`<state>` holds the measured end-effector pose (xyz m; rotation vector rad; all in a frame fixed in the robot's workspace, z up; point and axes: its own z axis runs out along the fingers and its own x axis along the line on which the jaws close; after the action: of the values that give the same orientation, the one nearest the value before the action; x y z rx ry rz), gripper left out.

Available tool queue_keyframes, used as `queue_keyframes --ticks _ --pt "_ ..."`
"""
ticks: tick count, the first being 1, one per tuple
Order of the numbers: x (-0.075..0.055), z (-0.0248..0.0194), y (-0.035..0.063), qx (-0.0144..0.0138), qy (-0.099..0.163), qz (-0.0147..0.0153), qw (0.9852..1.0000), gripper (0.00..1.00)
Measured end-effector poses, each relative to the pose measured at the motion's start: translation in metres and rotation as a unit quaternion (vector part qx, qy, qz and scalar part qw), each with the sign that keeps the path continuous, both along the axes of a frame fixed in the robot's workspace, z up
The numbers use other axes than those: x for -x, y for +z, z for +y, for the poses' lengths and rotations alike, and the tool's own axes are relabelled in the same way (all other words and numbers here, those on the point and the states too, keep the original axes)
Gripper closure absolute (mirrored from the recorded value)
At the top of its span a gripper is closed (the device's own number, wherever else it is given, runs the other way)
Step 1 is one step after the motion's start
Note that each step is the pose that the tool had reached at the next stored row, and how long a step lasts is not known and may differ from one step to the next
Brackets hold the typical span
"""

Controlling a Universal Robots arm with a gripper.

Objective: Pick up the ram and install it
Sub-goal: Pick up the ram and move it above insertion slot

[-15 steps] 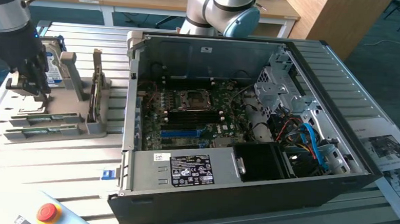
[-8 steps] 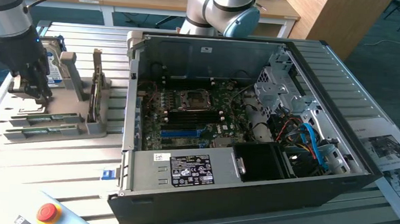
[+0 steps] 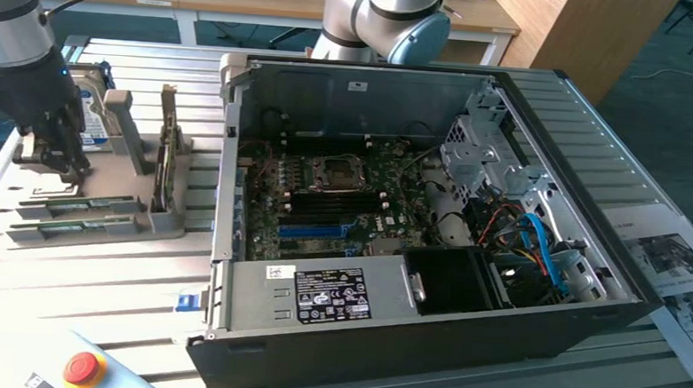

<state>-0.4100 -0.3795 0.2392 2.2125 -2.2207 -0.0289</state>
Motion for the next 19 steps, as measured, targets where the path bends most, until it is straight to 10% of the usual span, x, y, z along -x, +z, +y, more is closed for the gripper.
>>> queue_keyframes --ticks 19 --pt "0.000 -0.0265 0.0000 0.0000 0.000 0.0002 1.0000 0.69"
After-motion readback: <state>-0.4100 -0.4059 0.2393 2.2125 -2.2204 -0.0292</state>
